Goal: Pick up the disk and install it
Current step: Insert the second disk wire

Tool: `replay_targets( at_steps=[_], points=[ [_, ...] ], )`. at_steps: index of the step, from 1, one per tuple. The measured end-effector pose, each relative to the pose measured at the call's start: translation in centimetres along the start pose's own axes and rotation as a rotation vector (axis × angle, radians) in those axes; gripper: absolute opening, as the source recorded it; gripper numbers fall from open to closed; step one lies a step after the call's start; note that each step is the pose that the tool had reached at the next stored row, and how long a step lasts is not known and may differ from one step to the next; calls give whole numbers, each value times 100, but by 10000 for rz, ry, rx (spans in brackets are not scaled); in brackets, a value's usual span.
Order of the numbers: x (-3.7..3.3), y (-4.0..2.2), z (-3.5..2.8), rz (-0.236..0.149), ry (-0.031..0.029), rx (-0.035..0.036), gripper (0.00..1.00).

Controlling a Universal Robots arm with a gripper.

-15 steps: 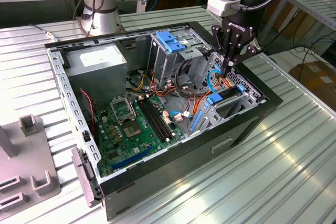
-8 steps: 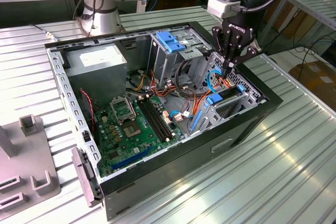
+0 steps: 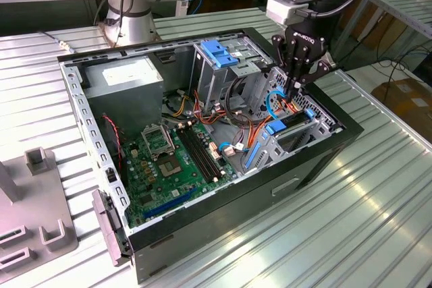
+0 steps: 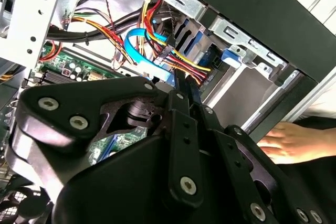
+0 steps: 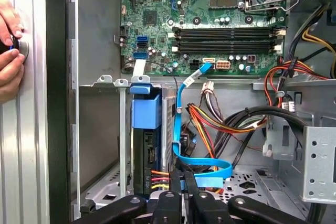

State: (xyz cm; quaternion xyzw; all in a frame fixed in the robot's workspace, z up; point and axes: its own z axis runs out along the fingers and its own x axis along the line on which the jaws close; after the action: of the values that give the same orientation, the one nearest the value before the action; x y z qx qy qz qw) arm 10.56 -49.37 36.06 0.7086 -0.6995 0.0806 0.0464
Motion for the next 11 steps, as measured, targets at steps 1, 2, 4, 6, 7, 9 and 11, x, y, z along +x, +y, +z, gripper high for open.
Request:
replay_targets(
  at_steps=[1, 2, 4, 6, 7, 9, 11],
  points=[
    [7, 0, 2, -1, -2, 0, 18],
    [27, 1, -5, -3, -1, -23, 18],
    [36, -1, -6, -6, 3, -32, 18],
    [36, -2, -6, -7, 4, -40, 18],
    [37, -4, -8, -10, 9, -51, 18],
    [39, -5, -14, -13, 10, -69, 18],
    [39, -8, -19, -18, 12, -97, 18]
  ],
)
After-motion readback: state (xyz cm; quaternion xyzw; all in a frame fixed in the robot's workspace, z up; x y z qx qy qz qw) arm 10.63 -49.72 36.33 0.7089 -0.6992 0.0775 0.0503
